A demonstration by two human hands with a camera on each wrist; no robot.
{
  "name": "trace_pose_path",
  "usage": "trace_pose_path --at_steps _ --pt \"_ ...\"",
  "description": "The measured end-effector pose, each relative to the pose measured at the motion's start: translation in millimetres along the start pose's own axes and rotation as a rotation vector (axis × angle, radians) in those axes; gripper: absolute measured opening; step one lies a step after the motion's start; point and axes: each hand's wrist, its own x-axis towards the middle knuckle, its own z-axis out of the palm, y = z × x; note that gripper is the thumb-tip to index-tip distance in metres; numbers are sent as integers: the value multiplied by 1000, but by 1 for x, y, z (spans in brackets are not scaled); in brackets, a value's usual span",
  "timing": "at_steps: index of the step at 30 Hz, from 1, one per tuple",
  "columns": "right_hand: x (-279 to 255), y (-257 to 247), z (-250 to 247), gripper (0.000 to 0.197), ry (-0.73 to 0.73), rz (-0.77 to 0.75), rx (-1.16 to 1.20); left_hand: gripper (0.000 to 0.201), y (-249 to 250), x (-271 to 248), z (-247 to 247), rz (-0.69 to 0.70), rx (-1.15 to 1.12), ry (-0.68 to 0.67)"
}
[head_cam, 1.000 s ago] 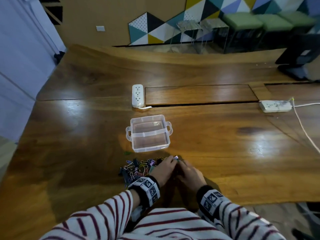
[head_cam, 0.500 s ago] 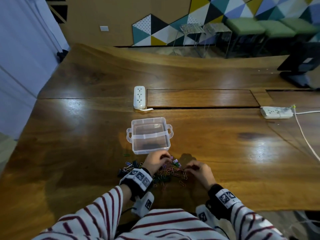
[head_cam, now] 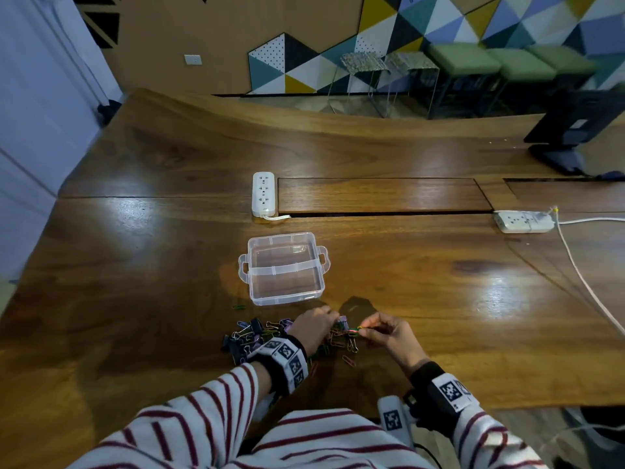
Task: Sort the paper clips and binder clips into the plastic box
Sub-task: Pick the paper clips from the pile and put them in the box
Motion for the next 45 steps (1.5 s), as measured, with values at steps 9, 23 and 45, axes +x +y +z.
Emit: trace_pose_path --at_steps 9,23,45 --pt "4 -7 2 12 2 3 38 13 -1 5 -7 -6 -78 -56" --pt "30 -29 18 11 -71 46 8 19 -54 -10 -74 -230 -845 225" --pt "24 -8 17 26 -232 -123 -1016 21 -36 8 -80 -210 -247 187"
